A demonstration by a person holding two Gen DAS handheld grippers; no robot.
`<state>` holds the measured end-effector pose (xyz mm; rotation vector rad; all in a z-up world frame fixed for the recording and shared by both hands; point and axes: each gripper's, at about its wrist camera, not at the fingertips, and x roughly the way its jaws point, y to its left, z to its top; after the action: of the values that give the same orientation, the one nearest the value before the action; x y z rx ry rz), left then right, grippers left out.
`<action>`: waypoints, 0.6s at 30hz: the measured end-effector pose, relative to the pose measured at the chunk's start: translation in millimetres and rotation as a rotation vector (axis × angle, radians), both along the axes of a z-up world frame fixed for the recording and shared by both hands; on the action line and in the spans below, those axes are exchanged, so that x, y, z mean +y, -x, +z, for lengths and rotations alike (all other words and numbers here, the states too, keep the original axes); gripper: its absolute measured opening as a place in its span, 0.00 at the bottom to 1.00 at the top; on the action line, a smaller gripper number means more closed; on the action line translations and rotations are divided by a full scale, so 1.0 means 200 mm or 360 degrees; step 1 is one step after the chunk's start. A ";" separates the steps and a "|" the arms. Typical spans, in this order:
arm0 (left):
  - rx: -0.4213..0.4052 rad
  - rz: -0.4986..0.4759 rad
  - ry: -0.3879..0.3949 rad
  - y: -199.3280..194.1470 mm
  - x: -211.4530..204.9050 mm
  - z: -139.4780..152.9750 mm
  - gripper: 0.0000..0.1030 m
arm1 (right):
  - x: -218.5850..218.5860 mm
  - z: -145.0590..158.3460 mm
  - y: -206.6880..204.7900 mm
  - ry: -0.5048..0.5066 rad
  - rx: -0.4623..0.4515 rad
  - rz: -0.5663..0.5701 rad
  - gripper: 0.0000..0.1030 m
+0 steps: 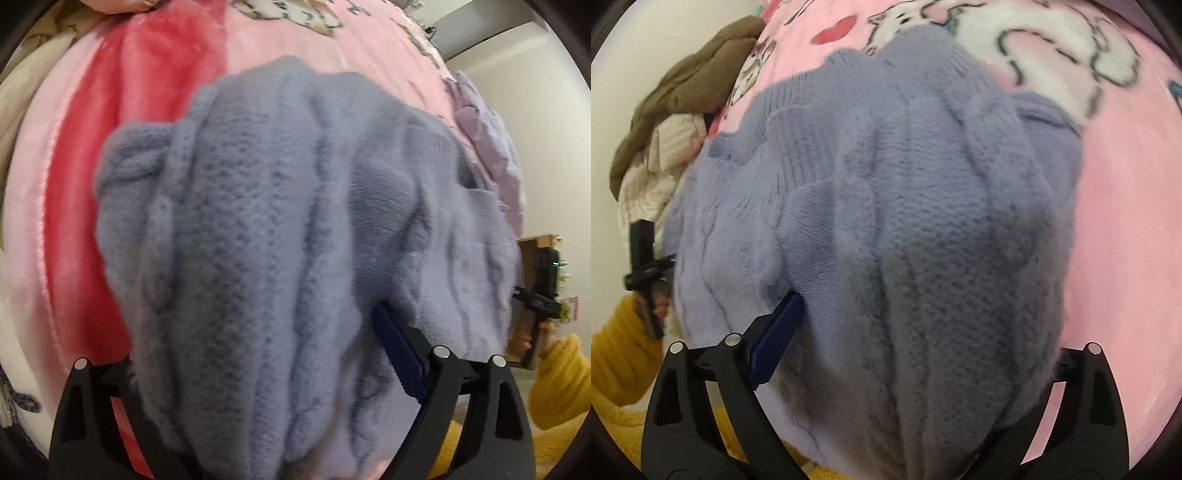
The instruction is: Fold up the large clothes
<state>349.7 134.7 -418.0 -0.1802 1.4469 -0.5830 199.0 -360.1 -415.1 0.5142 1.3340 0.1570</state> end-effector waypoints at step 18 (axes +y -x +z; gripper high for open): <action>-0.0271 0.0503 -0.0223 0.11 -0.14 0.50 0.21 | 0.10 0.65 0.07 0.0496 -0.0135 -0.0218 0.22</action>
<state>328.6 106.7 -317.4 -0.2374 1.2566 -0.2323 184.2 -339.5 -286.1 0.3288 1.2079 -0.1397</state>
